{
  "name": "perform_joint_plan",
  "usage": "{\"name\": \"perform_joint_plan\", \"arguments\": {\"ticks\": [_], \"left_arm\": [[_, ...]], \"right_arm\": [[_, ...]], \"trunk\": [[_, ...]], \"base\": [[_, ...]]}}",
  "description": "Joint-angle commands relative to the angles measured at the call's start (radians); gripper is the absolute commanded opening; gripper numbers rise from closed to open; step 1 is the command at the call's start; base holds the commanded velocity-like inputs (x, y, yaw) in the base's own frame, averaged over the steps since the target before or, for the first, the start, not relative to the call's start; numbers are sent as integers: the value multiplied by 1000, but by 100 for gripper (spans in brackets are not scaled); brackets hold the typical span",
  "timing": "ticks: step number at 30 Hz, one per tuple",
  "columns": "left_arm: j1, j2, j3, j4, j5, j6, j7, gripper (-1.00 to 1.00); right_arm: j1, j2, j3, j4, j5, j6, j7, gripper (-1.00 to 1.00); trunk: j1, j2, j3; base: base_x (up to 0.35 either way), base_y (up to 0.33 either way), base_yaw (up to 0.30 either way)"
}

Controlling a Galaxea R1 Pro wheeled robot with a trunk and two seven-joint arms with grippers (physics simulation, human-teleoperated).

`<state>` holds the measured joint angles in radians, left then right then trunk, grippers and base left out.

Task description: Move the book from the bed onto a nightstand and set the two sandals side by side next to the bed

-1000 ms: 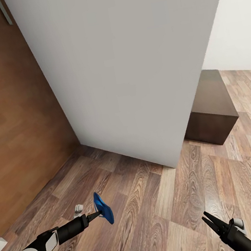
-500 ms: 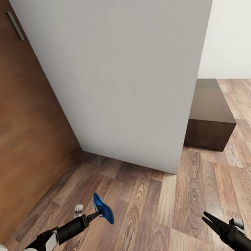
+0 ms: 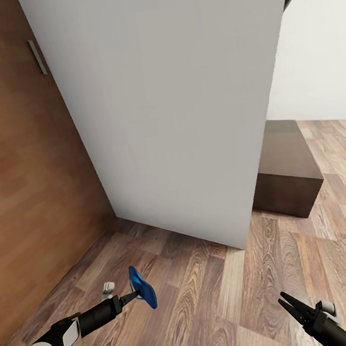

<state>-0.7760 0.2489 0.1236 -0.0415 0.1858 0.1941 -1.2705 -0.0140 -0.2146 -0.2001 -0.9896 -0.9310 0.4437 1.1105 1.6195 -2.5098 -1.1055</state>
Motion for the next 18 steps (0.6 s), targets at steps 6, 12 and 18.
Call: {"name": "perform_joint_plan", "arguments": {"ticks": [6, 12, 18], "left_arm": [[0, 1, 7, 0, -5, 11, -3, -100], [0, 1, 7, 2, -4, 11, -3, -100], [0, 1, 7, 12, -3, 10, -2, -100]], "right_arm": [[0, 0, 1, 0, -6, 9, 1, 100], [-1, 0, 0, 0, -6, 9, 1, 100], [0, 0, 1, 0, -6, 9, 1, 100]], "trunk": [[-3, 1, 22], [-5, 2, 38], [-5, 2, 38]], "base": [[0, 0, 0], [0, 0, 0], [0, 0, 0]]}}
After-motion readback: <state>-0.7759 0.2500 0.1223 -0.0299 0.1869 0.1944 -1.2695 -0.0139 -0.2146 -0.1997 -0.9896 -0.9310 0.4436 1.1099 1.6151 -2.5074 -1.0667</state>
